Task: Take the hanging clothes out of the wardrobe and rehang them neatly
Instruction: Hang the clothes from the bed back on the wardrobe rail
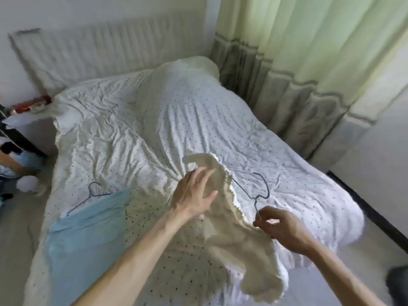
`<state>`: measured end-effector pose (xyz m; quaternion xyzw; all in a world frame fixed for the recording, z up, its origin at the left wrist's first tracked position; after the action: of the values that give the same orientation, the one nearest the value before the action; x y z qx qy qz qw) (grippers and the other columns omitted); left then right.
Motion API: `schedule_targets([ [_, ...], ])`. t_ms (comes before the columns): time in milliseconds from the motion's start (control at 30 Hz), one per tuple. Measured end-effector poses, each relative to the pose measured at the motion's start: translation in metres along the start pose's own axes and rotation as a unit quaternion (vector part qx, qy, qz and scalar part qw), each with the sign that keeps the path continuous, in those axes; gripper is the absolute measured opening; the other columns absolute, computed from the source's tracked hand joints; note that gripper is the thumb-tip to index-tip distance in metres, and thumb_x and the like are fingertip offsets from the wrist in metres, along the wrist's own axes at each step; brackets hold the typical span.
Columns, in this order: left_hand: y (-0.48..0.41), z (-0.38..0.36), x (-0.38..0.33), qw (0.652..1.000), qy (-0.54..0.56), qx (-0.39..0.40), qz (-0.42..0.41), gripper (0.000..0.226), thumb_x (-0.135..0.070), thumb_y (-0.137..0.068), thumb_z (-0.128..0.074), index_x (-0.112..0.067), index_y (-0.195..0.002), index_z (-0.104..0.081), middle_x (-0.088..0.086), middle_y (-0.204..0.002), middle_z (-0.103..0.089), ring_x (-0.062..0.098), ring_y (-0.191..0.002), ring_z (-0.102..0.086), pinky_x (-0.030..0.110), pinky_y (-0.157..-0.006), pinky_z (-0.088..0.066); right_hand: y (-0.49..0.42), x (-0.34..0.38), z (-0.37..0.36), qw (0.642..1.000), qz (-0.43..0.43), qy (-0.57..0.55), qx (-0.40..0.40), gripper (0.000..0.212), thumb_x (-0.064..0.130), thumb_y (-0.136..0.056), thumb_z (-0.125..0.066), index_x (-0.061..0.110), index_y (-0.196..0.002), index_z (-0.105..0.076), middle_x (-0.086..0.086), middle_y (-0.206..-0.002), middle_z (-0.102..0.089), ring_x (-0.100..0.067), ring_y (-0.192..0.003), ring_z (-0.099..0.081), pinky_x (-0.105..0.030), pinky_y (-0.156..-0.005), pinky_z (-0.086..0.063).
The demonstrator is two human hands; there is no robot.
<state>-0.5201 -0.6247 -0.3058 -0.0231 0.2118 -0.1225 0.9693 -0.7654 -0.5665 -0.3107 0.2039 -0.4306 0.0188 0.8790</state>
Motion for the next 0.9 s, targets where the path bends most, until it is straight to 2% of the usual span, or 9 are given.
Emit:
schedule_targets([
  [67,-0.030,-0.001,-0.074,0.990,-0.060,0.018,-0.125,0.069,-0.058,-0.090,-0.054,-0.037,-0.151,-0.029,-0.001,-0.159,-0.029,0.020,-0.143,-0.031,0.044,-0.118,-0.028,0.038,-0.015,0.052,0.999,0.006,0.015,-0.035,0.014,0.020,-0.092,-0.070,0.025,-0.079,-0.068,0.018,-0.081,-0.071,0.001,-0.072,-0.066,-0.013,-0.066,-0.047],
  [167,-0.049,-0.021,-0.198,0.969,-0.022,0.082,-0.231,0.060,-0.054,-0.085,-0.060,-0.034,-0.140,-0.047,-0.006,-0.152,-0.041,0.014,-0.145,-0.028,0.046,-0.123,-0.014,0.095,-0.039,0.120,0.994,0.003,0.009,-0.105,0.009,0.021,-0.092,-0.071,0.022,-0.083,-0.071,0.013,-0.085,-0.072,0.003,-0.082,-0.065,-0.012,-0.075,-0.049],
  [300,-0.053,-0.049,-0.352,0.937,0.084,0.132,-0.311,0.044,-0.052,-0.074,-0.054,-0.032,-0.113,-0.061,-0.013,-0.112,-0.065,0.012,-0.115,-0.056,0.045,-0.113,-0.026,0.179,-0.085,0.191,0.972,-0.033,-0.041,-0.231,0.008,0.028,-0.092,-0.070,0.023,-0.087,-0.074,0.014,-0.086,-0.072,0.003,-0.077,-0.064,-0.010,-0.073,-0.046],
  [367,-0.046,-0.070,-0.417,0.910,0.087,0.180,-0.365,0.042,-0.063,-0.074,-0.052,-0.037,-0.105,-0.064,-0.013,-0.098,-0.067,0.009,-0.099,-0.061,0.040,-0.104,-0.038,0.223,-0.115,0.211,0.954,-0.061,-0.054,-0.289,0.006,0.032,-0.091,-0.070,0.029,-0.087,-0.073,0.014,-0.089,-0.073,-0.001,-0.080,-0.066,-0.016,-0.076,-0.049],
  [467,-0.023,-0.102,-0.500,0.872,0.094,0.244,-0.414,0.040,-0.086,-0.069,-0.044,-0.049,-0.073,-0.060,-0.013,-0.083,-0.062,0.009,-0.083,-0.060,0.033,-0.084,-0.050,0.290,-0.158,0.225,0.919,-0.113,-0.076,-0.370,0.006,0.031,-0.093,-0.069,0.033,-0.089,-0.072,0.011,-0.090,-0.074,-0.008,-0.081,-0.070,-0.026,-0.077,-0.054],
  [633,0.033,-0.165,-0.612,0.805,0.150,0.351,-0.453,0.039,-0.076,-0.079,-0.058,-0.039,-0.066,-0.058,-0.012,-0.066,-0.061,0.006,-0.064,-0.053,0.031,-0.065,-0.047,0.403,-0.209,0.226,0.813,-0.228,-0.055,-0.533,0.005,0.038,-0.094,-0.066,0.040,-0.093,-0.071,0.023,-0.085,-0.071,0.007,-0.083,-0.066,-0.011,-0.071,-0.046],
  [733,0.073,-0.185,-0.668,0.769,0.190,0.386,-0.472,0.048,-0.060,-0.084,-0.067,-0.022,-0.060,-0.050,-0.007,-0.059,-0.054,0.004,-0.055,-0.046,0.022,-0.056,-0.040,0.468,-0.239,0.202,0.731,-0.327,-0.035,-0.598,0.019,0.055,-0.093,-0.057,0.044,-0.107,-0.064,0.022,-0.100,-0.069,0.007,-0.096,-0.061,-0.018,-0.085,-0.046],
  [800,0.096,-0.192,-0.693,0.747,0.215,0.405,-0.481,0.052,-0.050,-0.086,-0.070,-0.025,-0.052,-0.041,-0.010,-0.051,-0.045,0.004,-0.053,-0.043,0.019,-0.052,-0.032,0.504,-0.251,0.180,0.680,-0.375,-0.027,-0.629,0.035,0.067,-0.092,-0.047,0.045,-0.116,-0.061,0.025,-0.109,-0.065,0.007,-0.104,-0.058,-0.024,-0.092,-0.047],
  [900,0.133,-0.207,-0.726,0.703,0.211,0.433,-0.523,0.046,-0.050,-0.086,-0.069,-0.026,-0.055,-0.045,-0.010,-0.053,-0.045,0.006,-0.054,-0.043,0.023,-0.054,-0.031,0.544,-0.259,0.147,0.612,-0.440,-0.031,-0.656,0.031,0.057,-0.099,-0.042,0.044,-0.119,-0.061,0.021,-0.111,-0.065,0.001,-0.107,-0.059,-0.029,-0.095,-0.047],
])
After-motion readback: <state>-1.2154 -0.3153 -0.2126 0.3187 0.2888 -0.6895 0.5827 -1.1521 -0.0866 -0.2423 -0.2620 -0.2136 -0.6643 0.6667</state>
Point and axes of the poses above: each hand's wrist, its own y-axis away from the middle knuckle, its own z-axis out of the back of the hand, x = y × z, the point moved 6 cm from there along -y, towards the middle knuckle
